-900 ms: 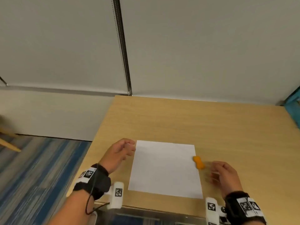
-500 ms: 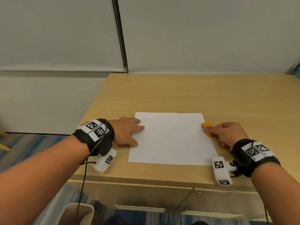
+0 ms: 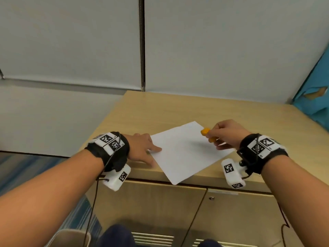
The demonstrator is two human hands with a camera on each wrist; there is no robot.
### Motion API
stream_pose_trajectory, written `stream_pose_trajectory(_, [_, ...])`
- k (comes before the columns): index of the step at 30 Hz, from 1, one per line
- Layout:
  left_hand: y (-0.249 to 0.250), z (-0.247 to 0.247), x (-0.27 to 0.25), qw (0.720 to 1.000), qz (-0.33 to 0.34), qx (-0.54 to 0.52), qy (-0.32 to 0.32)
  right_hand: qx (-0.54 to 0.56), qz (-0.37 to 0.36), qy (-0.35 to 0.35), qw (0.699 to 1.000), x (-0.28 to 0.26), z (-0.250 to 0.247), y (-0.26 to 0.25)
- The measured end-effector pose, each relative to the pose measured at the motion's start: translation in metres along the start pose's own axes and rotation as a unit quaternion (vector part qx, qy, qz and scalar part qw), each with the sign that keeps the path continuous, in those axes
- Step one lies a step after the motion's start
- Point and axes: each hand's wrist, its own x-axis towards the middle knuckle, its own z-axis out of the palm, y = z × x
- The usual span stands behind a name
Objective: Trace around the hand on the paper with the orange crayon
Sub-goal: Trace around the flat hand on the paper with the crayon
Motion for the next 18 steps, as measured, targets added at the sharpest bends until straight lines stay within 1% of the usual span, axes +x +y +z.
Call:
stream_pose_trajectory(3, [0.002,0.005,0.002,1.000,0.002,-0.010,0.003,0.021,-0.008,-0.051,0.998,0.006,0.025,-0.009])
stream_pose_trajectory(6, [0.000,-0.001,0.006,0.999,0.018,-0.043,0.011,-0.018,-0.004,-0.102,0.995,0.021,0.049,-0.015])
stream_pose_trajectory(9, [-0.016,-0.014,0.017,0.992,0.022,-0.105,0.064,-0.035,-0.004,-0.124,0.992,0.037,0.064,-0.014])
stream_pose_trajectory(11, [-0.029,-0.022,0.024,0.990,0.003,-0.107,0.094,-0.024,0.003,-0.139,0.990,0.042,0.072,-0.009])
stream_pose_trajectory(12, [-0.034,-0.025,0.028,0.990,-0.008,-0.108,0.096,-0.032,-0.001,-0.152,0.988,0.042,0.075,-0.007])
stream_pose_trajectory(14, [-0.039,-0.028,0.034,0.993,-0.015,-0.092,0.078,-0.058,-0.017,-0.184,0.981,0.043,0.078,-0.001])
stream_pose_trajectory(18, [-0.028,-0.027,0.041,1.000,0.004,0.022,0.000,-0.108,-0.044,-0.248,0.962,0.042,0.073,-0.001])
